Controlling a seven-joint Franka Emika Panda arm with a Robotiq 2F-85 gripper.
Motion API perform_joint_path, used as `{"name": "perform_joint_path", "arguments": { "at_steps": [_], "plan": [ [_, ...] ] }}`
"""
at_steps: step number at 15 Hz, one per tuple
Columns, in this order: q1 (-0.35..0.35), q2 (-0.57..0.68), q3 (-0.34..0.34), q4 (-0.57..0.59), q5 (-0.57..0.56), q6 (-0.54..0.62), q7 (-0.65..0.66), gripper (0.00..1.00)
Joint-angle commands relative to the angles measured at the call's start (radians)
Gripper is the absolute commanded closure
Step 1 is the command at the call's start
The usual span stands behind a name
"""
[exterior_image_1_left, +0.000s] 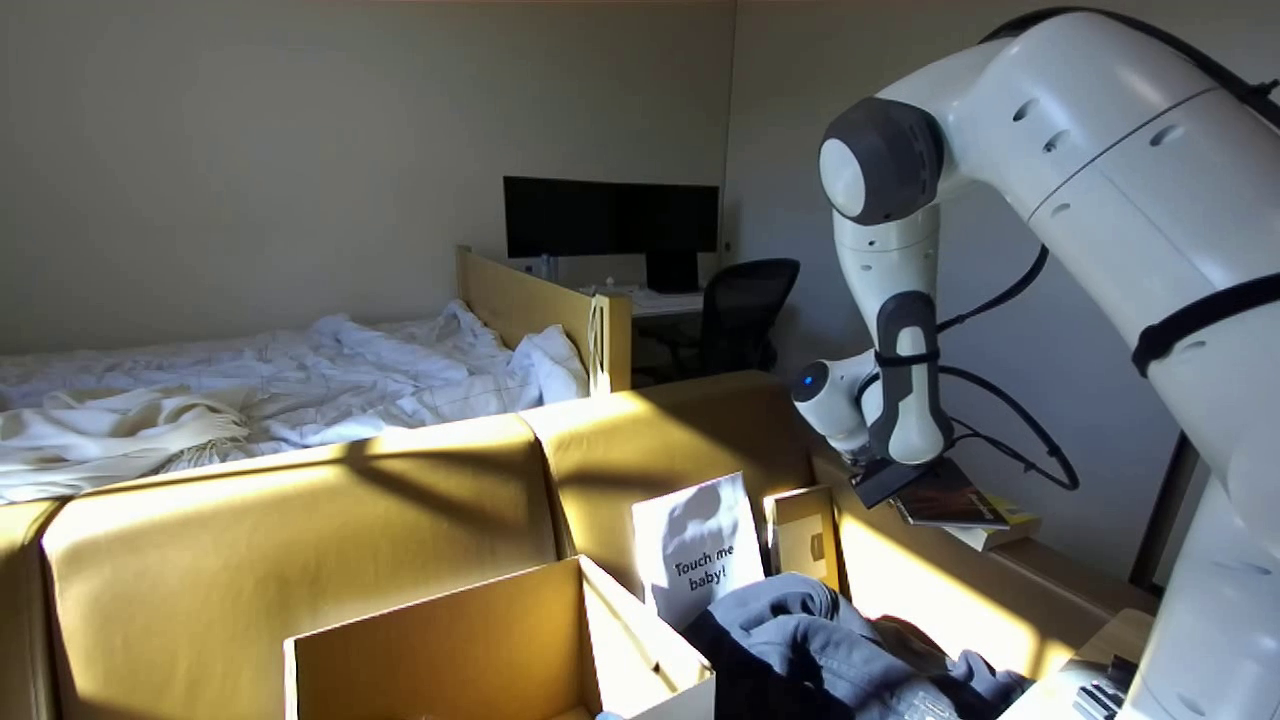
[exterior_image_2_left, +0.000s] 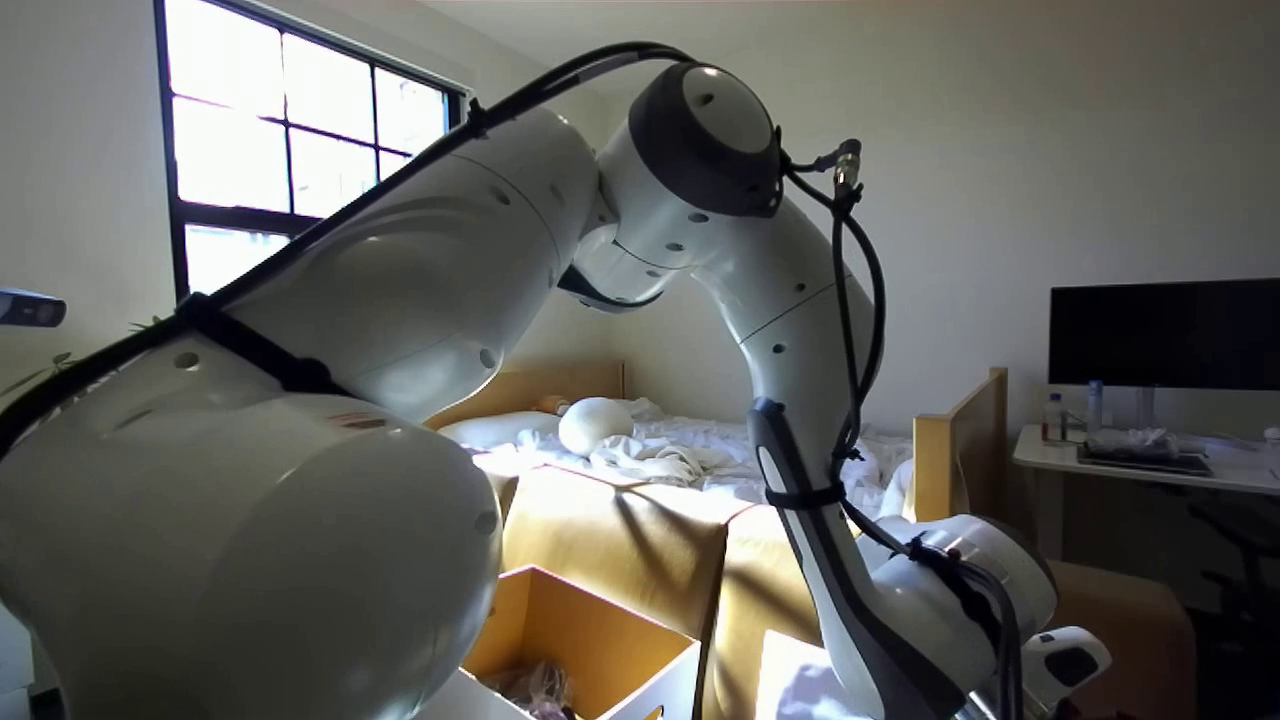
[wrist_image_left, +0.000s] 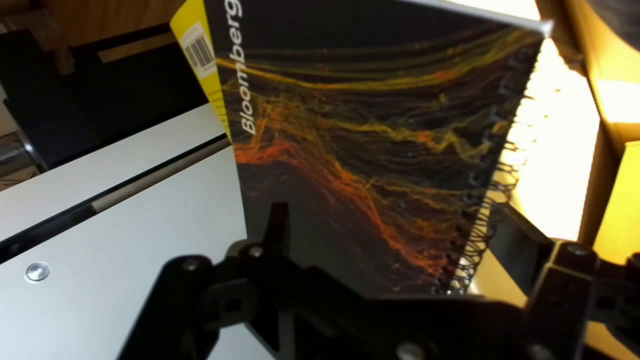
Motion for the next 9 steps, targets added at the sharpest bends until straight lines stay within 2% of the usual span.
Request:
{"name": "perform_joint_path", "arguments": {
  "at_steps": [1, 2, 4, 9],
  "plan": [
    [0.027, 0.08, -0.047, 0.04, -0.044, -0.043, 0.08, 0.27],
    [-0.039, 0.062, 0.018, 0.053, -0.078, -0.102, 0.084, 0.33],
    [-0.078, 0.072, 0.06, 0.068, -0.081, -0.169, 0.063, 0.47],
    [-0.257, 0.023, 0.269, 0.086, 0.055, -0.343, -0.188, 0.78]
  ]
}}
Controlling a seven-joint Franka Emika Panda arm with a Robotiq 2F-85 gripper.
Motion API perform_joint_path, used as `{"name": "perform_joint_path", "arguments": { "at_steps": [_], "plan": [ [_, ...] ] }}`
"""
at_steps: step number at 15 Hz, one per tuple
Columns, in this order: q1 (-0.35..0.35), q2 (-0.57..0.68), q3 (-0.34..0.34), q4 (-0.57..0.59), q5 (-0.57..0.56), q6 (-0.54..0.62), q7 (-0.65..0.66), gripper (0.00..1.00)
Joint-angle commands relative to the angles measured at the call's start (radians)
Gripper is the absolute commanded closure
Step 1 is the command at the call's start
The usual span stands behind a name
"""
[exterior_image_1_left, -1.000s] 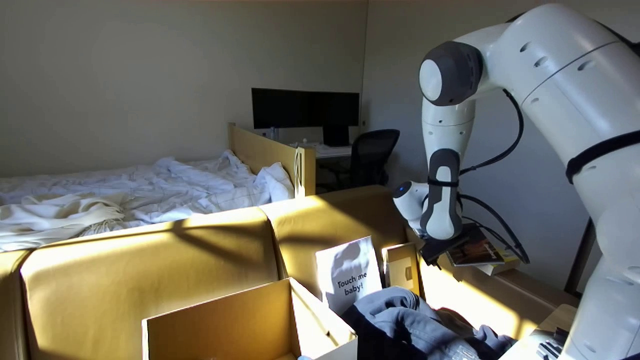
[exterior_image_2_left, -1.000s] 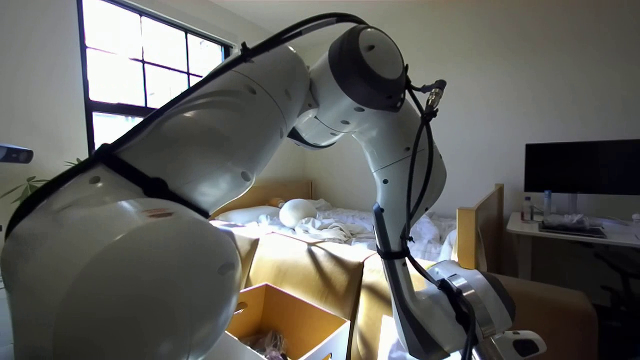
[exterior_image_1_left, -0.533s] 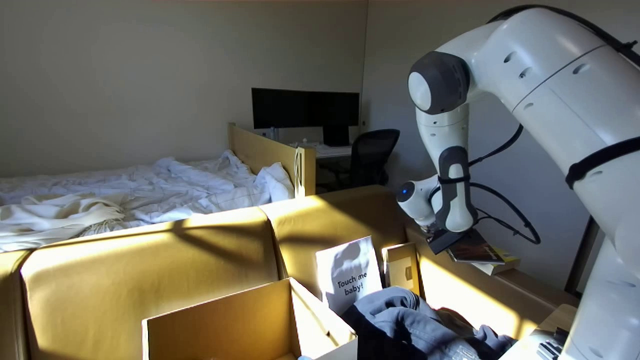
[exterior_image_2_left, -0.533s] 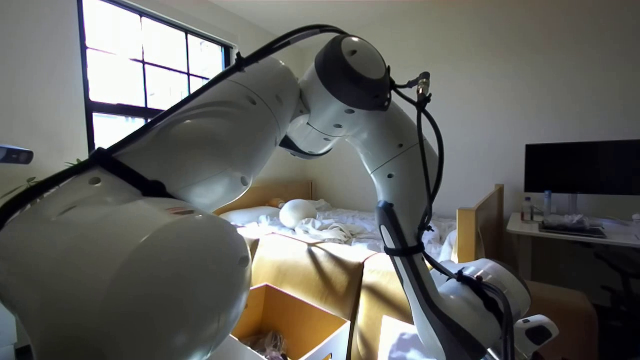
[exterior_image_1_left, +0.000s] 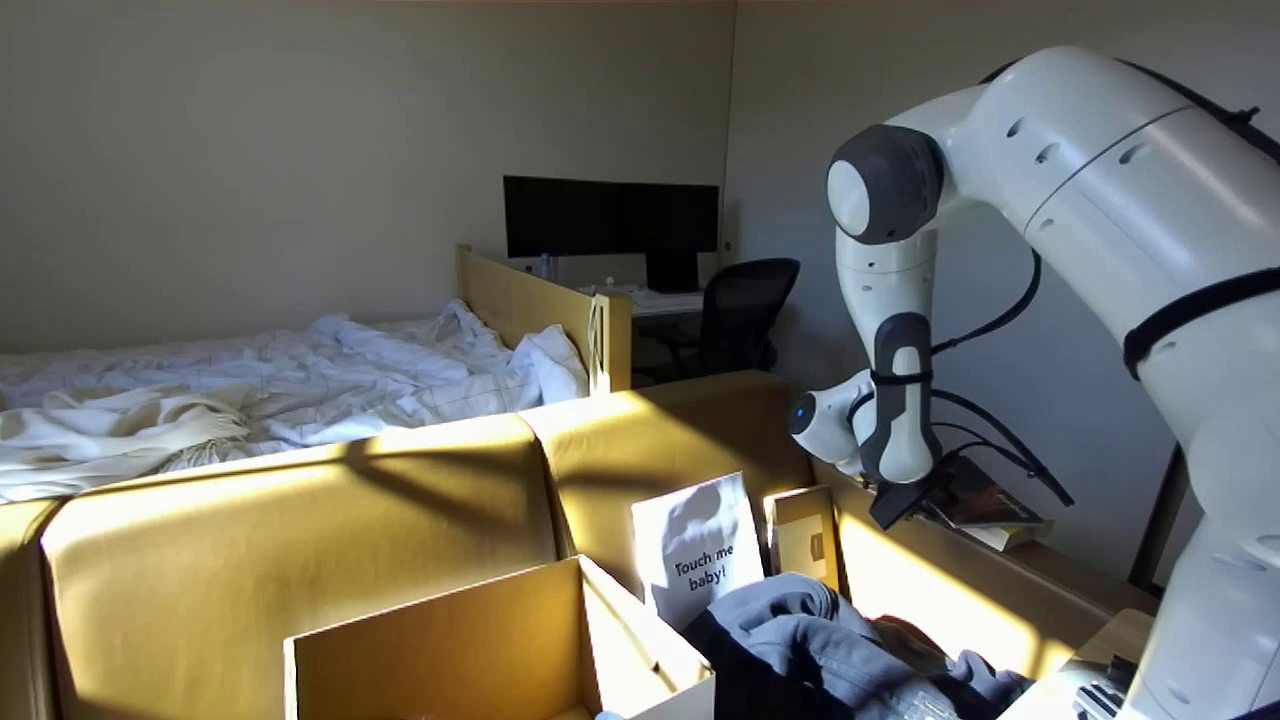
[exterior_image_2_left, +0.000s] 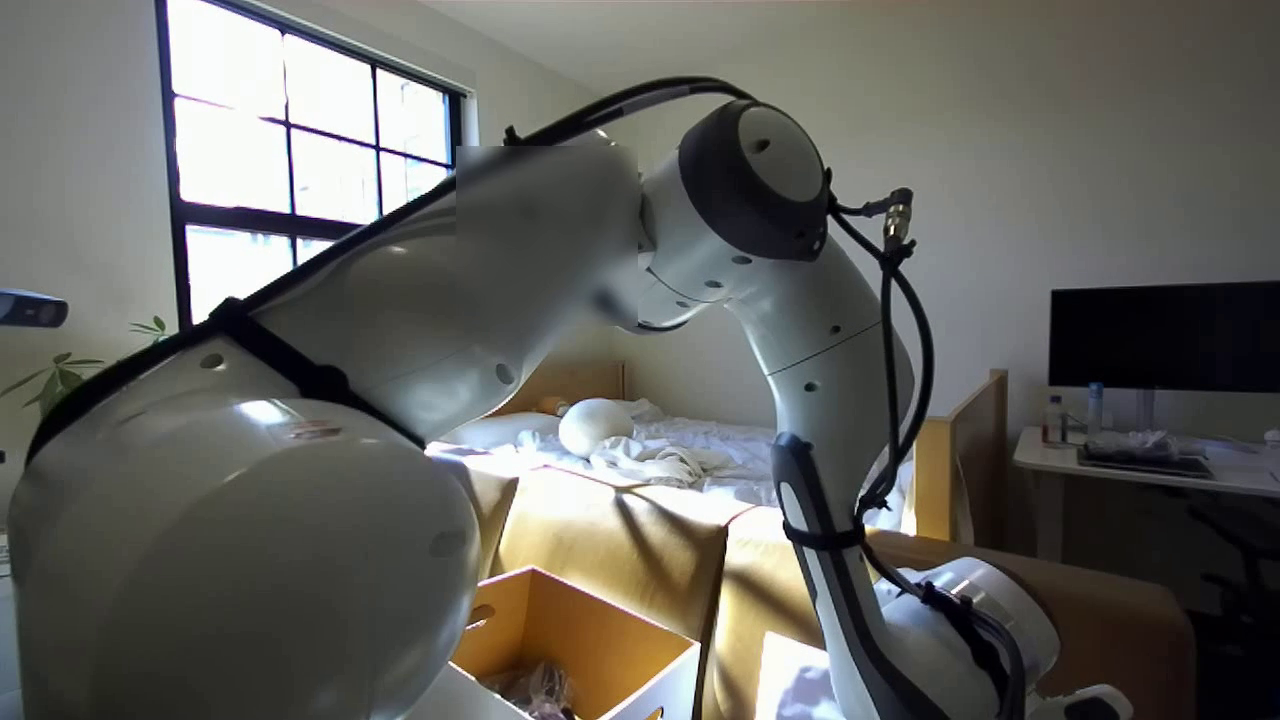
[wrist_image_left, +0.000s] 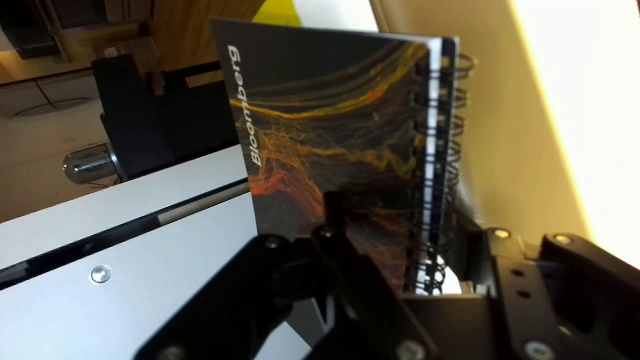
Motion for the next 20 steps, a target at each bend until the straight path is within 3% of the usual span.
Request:
{"name": "perform_joint_path", "arguments": {
  "at_steps": [1, 4, 11, 16, 20],
  "plan": [
    [-0.131, -0.051, 0.138, 0.001, 0.114, -0.09, -0.218, 0.8],
    [-0.168, -0.075, 0.197, 0.009, 0.208, -0.175, -0.379, 0.98],
    [-0.147, -0.169, 0.265, -0.086, 0.348, -0.303, -0.644, 0.96],
    [-0.104, -0.409, 0.328, -0.273, 0.446, -0.312, -0.84, 0.96],
    [-0.091, -0.615, 0.365, -0.342, 0.583, -0.272, -1.015, 0.96]
  ]
}}
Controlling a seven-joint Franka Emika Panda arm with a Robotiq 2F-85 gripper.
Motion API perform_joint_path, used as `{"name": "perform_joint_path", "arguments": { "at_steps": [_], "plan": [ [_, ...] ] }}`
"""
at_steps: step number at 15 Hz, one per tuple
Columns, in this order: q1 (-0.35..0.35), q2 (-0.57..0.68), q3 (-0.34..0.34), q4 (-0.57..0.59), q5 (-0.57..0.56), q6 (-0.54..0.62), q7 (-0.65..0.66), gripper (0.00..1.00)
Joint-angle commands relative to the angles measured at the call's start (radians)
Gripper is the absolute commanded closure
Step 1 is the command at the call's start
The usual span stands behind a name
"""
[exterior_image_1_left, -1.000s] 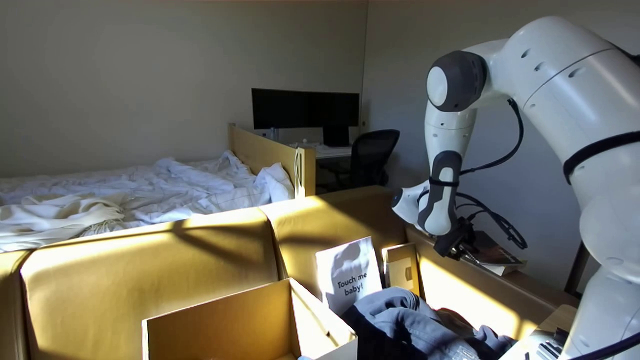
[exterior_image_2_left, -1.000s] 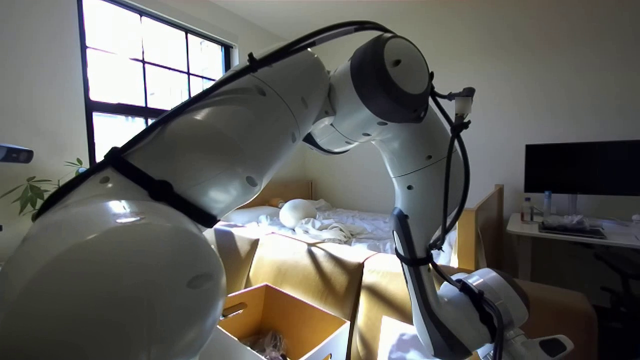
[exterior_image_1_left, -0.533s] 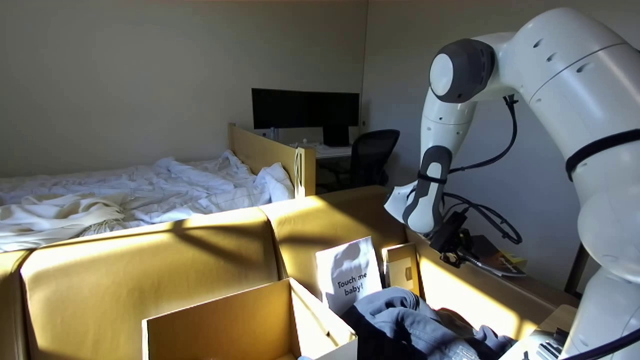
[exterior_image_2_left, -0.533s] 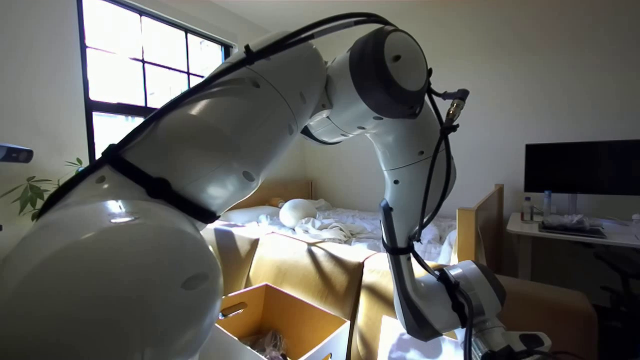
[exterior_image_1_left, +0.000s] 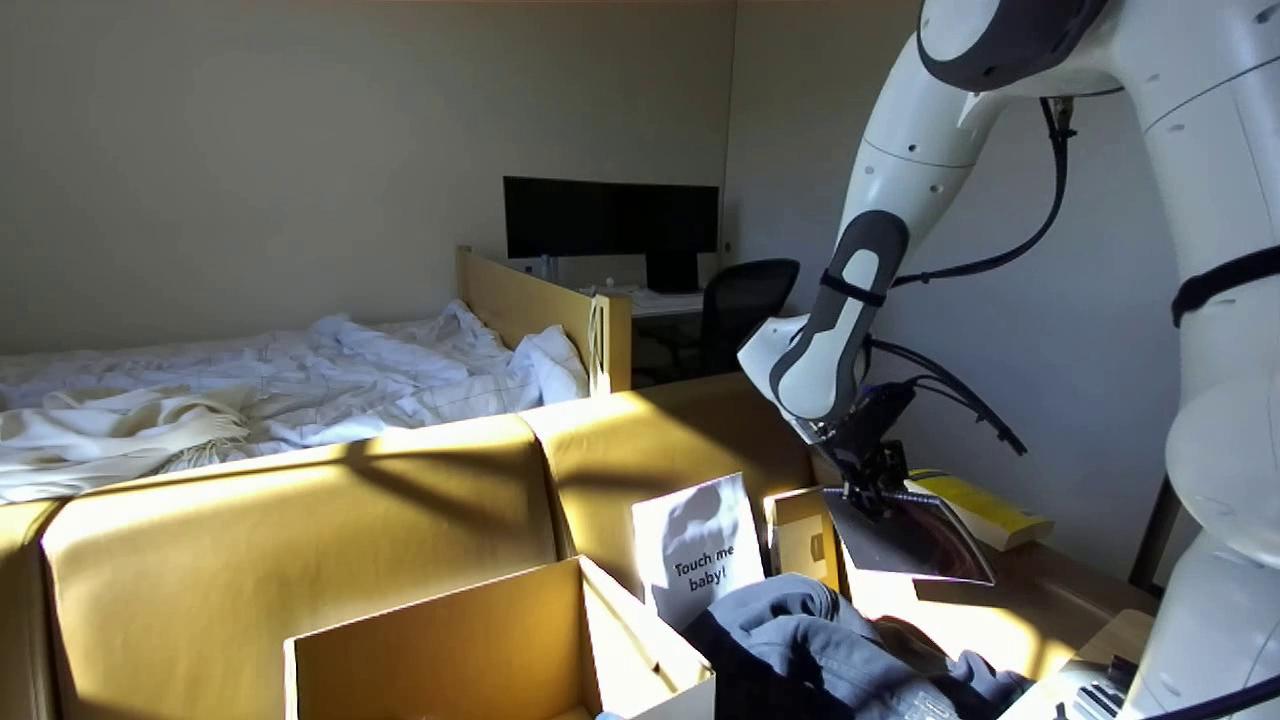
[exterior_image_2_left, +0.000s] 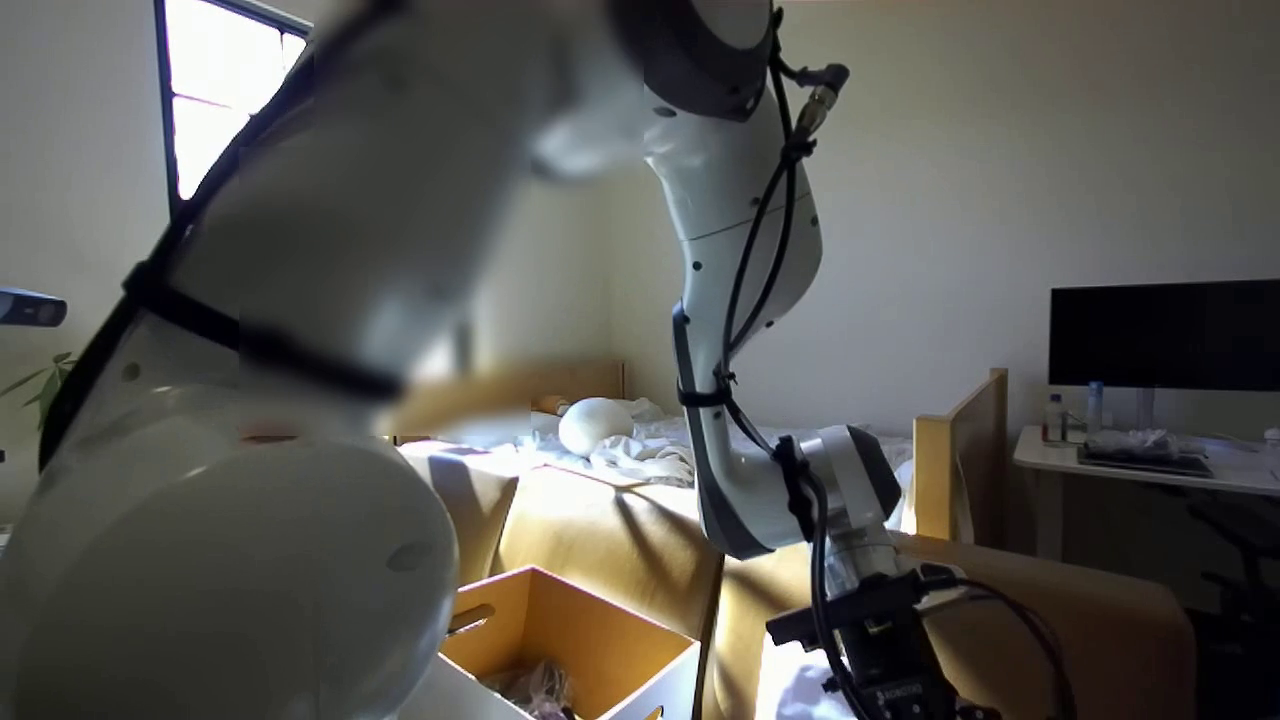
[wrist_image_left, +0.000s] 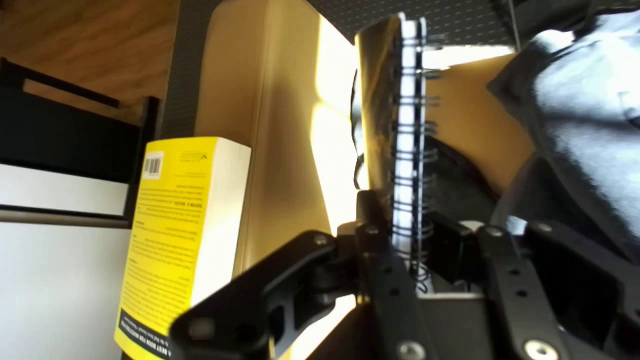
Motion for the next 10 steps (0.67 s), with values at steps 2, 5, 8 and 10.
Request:
{"name": "perform_joint_path", "arguments": {
  "at_steps": [2, 5, 8, 10],
  "plan": [
    [0.009, -0.301, 0.026, -0.112, 0.176, 0.03, -0.219, 0.96],
    [0.033, -0.45, 0.054, -0.108, 0.33, -0.004, -0.374, 0.97],
    [0.081, -0.587, 0.088, -0.091, 0.468, -0.089, -0.539, 0.97],
    [0.128, -0.669, 0.111, -0.067, 0.552, -0.178, -0.626, 0.97]
  ]
}}
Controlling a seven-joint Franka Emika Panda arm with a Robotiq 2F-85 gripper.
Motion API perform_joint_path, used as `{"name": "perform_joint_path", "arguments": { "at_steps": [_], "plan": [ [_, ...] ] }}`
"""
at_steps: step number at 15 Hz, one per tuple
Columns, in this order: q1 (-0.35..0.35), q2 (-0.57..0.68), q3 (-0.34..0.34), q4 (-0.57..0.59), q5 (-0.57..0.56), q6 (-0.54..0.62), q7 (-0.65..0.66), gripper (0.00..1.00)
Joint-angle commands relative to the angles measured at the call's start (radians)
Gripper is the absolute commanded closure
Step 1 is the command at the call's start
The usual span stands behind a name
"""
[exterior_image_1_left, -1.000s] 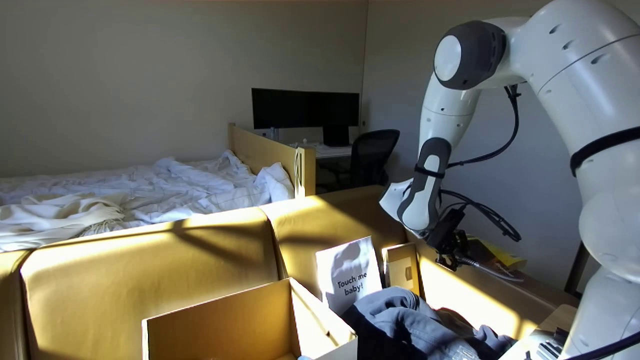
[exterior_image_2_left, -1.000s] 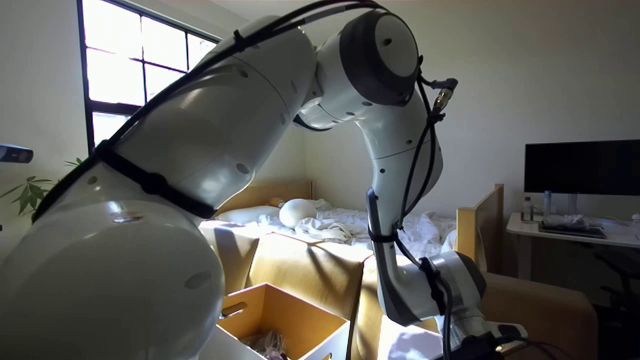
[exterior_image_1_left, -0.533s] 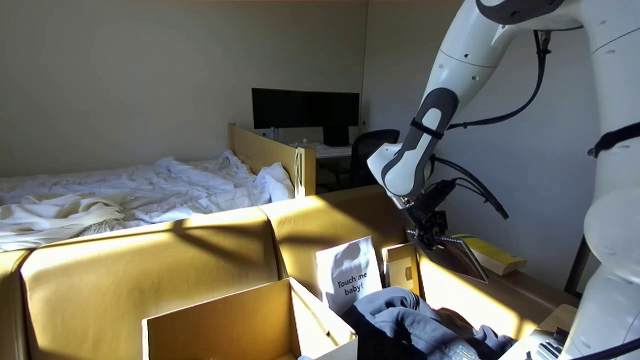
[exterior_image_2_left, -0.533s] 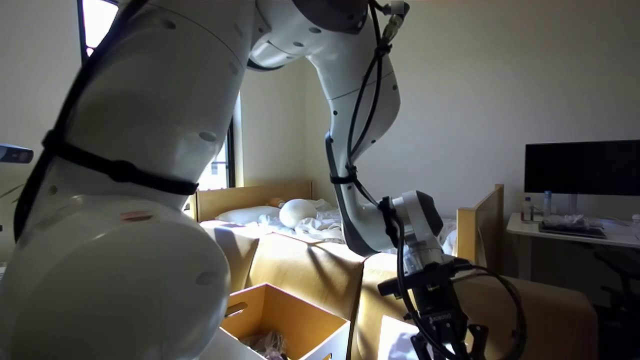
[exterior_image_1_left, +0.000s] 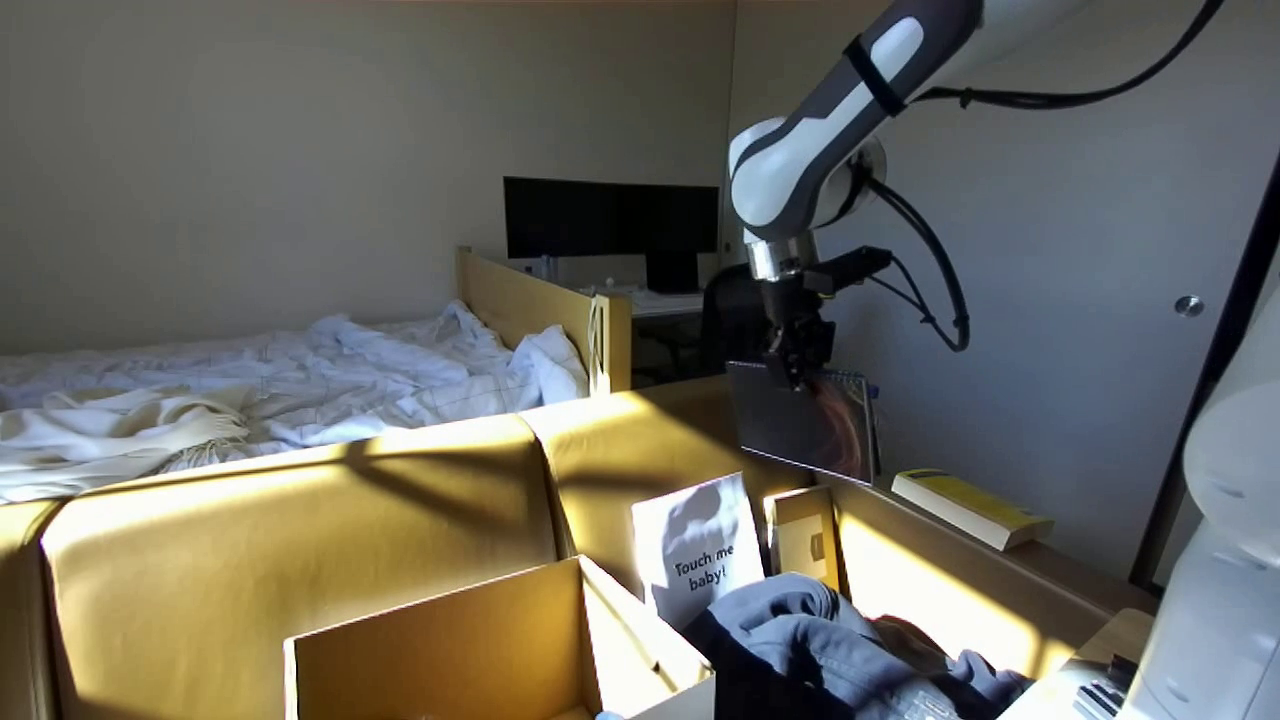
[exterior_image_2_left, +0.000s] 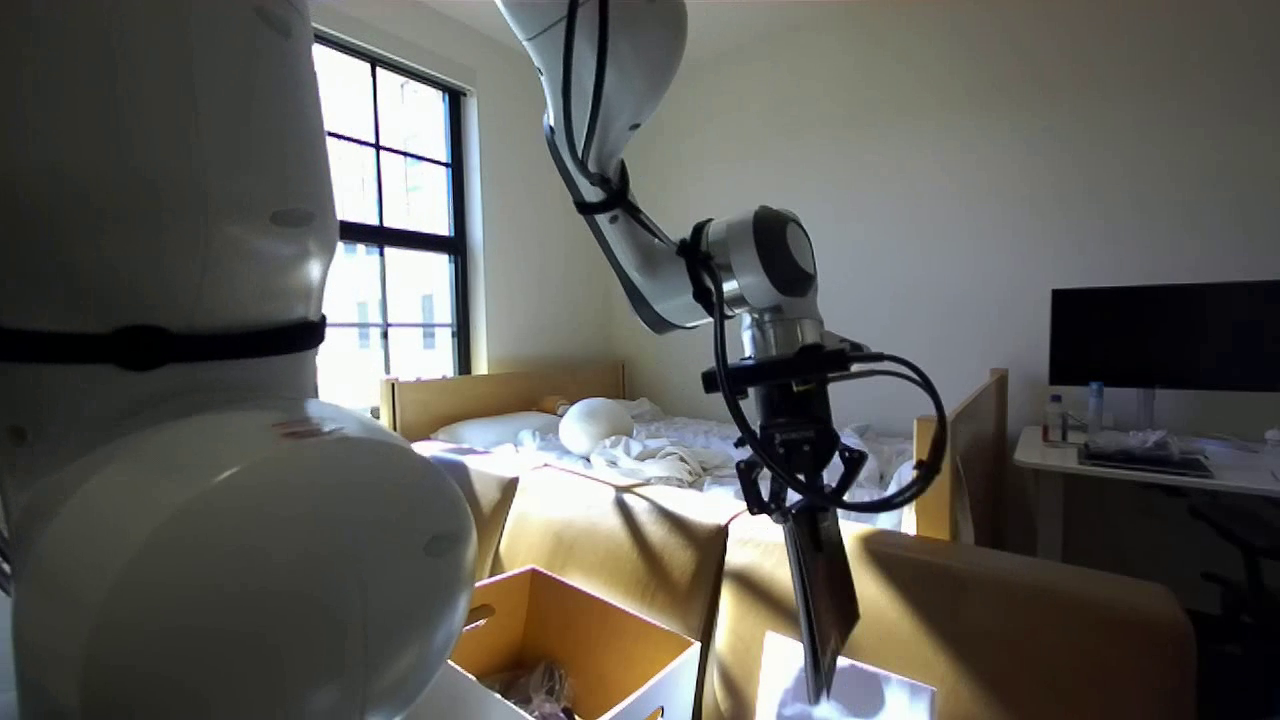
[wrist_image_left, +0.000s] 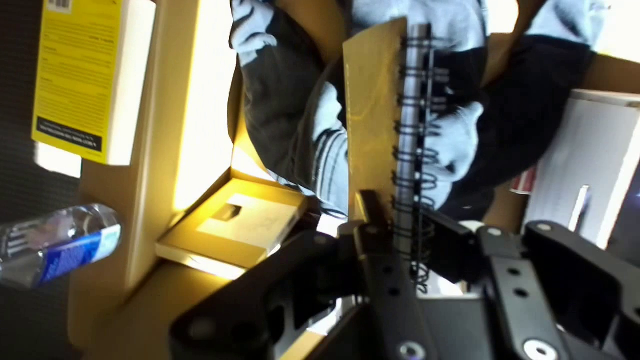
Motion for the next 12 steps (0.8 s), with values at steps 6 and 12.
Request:
{"name": "perform_joint_path", "arguments": {
  "at_steps": [6, 12],
  "plan": [
    [0.187, -0.341, 0.038, -0.065, 0.286, -0.225, -0.338, 0.97],
    [0.307, -0.321, 0.036, -0.202, 0.48, -0.157, -0.537, 0.97]
  ]
}}
